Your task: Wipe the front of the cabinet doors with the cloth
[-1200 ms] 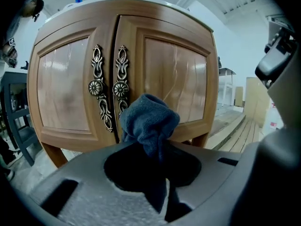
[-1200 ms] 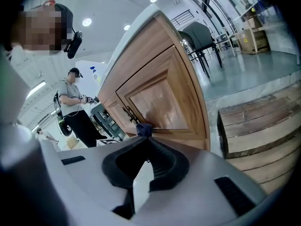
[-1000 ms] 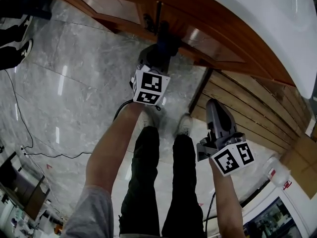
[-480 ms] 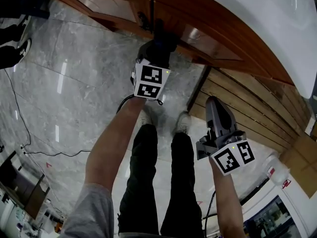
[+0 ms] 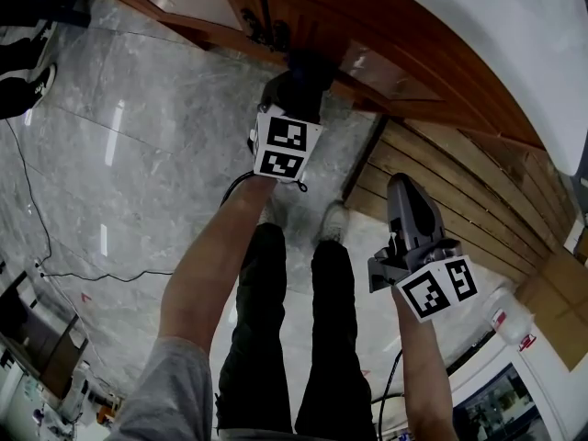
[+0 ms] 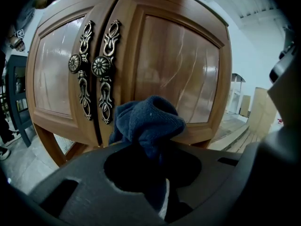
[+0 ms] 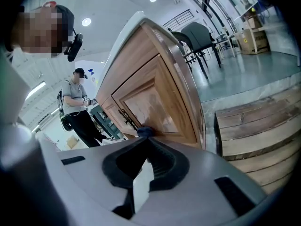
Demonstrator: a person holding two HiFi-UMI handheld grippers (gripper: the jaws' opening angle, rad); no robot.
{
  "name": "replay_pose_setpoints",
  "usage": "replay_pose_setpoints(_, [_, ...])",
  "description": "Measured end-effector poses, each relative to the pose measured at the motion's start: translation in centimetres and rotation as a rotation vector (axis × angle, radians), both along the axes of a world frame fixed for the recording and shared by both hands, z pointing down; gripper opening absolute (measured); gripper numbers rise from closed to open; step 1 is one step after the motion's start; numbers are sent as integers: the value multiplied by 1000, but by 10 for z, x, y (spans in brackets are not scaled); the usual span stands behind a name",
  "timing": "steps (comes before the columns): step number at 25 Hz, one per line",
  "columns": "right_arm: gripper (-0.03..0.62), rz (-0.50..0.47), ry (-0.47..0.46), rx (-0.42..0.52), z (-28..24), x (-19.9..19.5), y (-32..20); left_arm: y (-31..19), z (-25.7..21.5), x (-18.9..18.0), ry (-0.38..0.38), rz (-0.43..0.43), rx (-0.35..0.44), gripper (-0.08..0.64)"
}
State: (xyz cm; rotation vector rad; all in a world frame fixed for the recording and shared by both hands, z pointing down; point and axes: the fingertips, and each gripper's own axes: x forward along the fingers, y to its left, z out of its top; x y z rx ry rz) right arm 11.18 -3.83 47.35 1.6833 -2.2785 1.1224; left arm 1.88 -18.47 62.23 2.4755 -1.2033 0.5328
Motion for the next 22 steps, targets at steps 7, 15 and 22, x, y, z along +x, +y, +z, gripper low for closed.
replay_pose_setpoints(7, [11,1,2,-5,7,13,5,9,1,18,-1,13,-6,78])
replay_pose_setpoints(15, [11,0,1,-9,14,33,4,24,1,48,11,35,-18,78])
replay_pose_setpoints(22, [11,-17,-6,-8,14,45,9,36,1,72,17,45,-30,78])
